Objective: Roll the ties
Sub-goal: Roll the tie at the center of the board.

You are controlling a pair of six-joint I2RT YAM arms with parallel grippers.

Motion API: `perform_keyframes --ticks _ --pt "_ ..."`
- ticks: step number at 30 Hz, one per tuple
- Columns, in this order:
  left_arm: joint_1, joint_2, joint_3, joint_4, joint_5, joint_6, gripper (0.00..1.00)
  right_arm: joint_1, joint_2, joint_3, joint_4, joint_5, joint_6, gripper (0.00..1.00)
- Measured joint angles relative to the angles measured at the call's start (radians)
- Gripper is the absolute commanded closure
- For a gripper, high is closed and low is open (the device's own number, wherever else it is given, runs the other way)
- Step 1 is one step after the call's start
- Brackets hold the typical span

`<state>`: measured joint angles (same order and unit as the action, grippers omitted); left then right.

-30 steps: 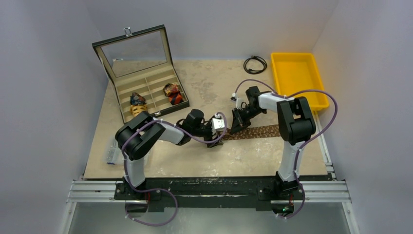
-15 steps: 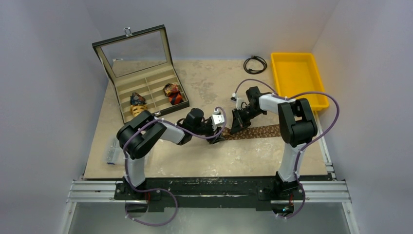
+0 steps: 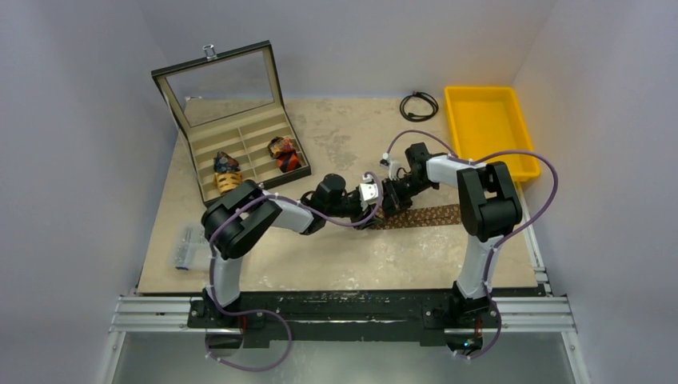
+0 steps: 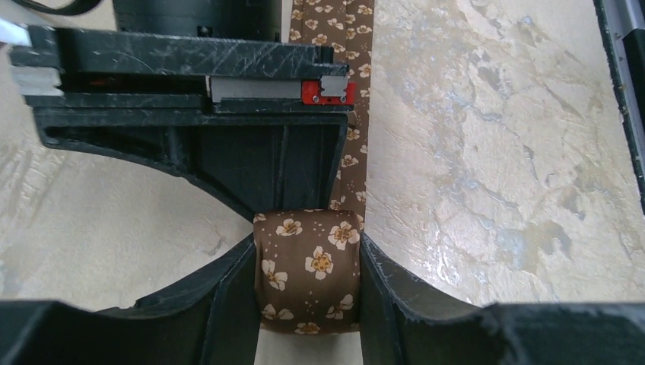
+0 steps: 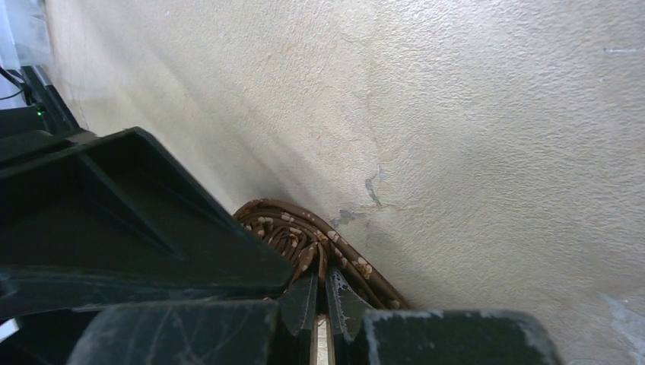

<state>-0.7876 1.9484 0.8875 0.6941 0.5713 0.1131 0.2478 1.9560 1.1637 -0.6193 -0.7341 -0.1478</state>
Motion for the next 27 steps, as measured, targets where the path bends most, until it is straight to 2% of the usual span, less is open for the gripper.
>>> perform_keyframes --ticks 11,17,21,27 --pt "-0.008 0.123 0.002 0.119 -0.001 0.002 0.58 -0.006 0.001 -0.001 0.003 -0.012 -0.003 1.0" --pt "-0.014 0.129 -0.003 0.138 -0.023 0.01 0.73 -0.008 0.001 -0.003 0.005 -0.017 -0.004 0.99" --pt "-0.024 0.109 -0.017 0.119 -0.055 0.039 0.79 -0.008 0.001 -0.002 0.001 -0.023 -0.005 0.8" --pt "-0.033 0.055 -0.036 0.025 -0.087 0.121 0.82 -0.019 -0.003 0.039 -0.065 -0.025 -0.02 0.67"
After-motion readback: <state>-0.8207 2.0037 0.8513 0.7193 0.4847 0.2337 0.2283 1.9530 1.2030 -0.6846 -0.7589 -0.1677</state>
